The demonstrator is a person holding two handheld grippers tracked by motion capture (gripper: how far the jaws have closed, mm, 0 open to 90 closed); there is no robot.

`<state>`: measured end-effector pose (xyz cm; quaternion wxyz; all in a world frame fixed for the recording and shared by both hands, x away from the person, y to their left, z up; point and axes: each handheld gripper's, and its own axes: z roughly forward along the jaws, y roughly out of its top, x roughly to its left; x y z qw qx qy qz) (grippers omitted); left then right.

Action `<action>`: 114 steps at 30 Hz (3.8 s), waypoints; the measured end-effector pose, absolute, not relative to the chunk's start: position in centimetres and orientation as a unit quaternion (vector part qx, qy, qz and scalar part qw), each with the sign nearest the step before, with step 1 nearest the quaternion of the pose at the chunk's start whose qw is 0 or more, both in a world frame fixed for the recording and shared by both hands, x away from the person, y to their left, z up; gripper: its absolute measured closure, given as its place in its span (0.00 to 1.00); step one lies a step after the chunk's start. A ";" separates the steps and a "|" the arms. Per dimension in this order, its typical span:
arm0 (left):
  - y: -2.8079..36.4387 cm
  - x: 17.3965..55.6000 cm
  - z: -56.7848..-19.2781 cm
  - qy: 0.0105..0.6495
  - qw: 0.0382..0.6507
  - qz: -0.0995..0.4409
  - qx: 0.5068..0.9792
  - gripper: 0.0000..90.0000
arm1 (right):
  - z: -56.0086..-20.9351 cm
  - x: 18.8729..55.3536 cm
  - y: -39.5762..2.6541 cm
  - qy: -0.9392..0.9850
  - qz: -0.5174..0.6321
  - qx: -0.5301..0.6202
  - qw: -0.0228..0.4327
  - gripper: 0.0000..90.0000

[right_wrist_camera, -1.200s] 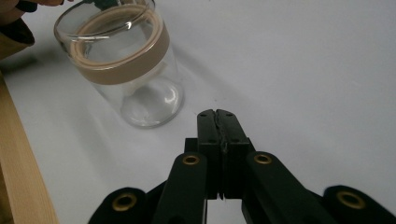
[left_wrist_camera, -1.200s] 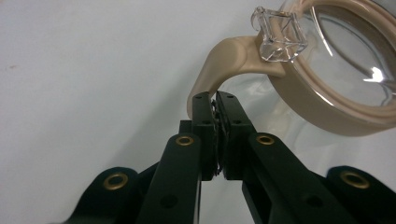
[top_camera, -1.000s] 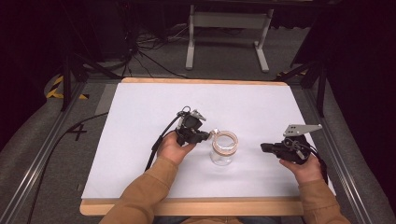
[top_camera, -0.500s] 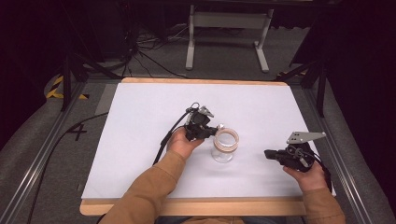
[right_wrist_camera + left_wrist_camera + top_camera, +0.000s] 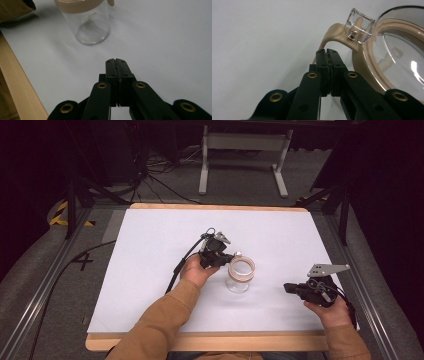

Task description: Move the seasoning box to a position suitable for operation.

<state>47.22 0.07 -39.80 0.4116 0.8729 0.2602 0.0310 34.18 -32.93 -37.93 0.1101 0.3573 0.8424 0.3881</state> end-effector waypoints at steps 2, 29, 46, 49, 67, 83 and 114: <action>0.8 47.0 -39.3 0.265 0.412 0.036 0.871 0.98 | -37.8 34.3 -32.8 0.841 0.392 0.356 0.108 0.99; 13.3 40.0 -36.0 0.366 0.476 0.064 0.797 0.78 | -33.1 43.8 -22.6 0.857 0.455 0.231 0.076 0.99; 13.1 39.0 -36.5 0.362 0.467 0.067 0.804 0.76 | -34.7 46.9 -21.3 0.865 0.430 0.250 0.071 1.00; 12.5 39.0 -36.5 0.353 0.465 0.061 0.810 0.77 | -34.7 46.9 -21.3 0.864 0.430 0.251 0.073 1.00; 8.5 38.3 -36.4 0.306 0.466 0.035 0.829 0.83 | -34.8 46.9 -21.0 0.864 0.431 0.248 0.077 1.00; 4.6 38.1 -35.9 0.264 0.464 0.021 0.845 0.86 | -35.0 47.4 -21.0 0.866 0.428 0.251 0.062 1.00; 0.9 39.4 -36.1 0.263 0.480 0.019 0.837 0.92 | -33.0 44.9 -24.8 0.844 0.460 0.262 0.086 1.00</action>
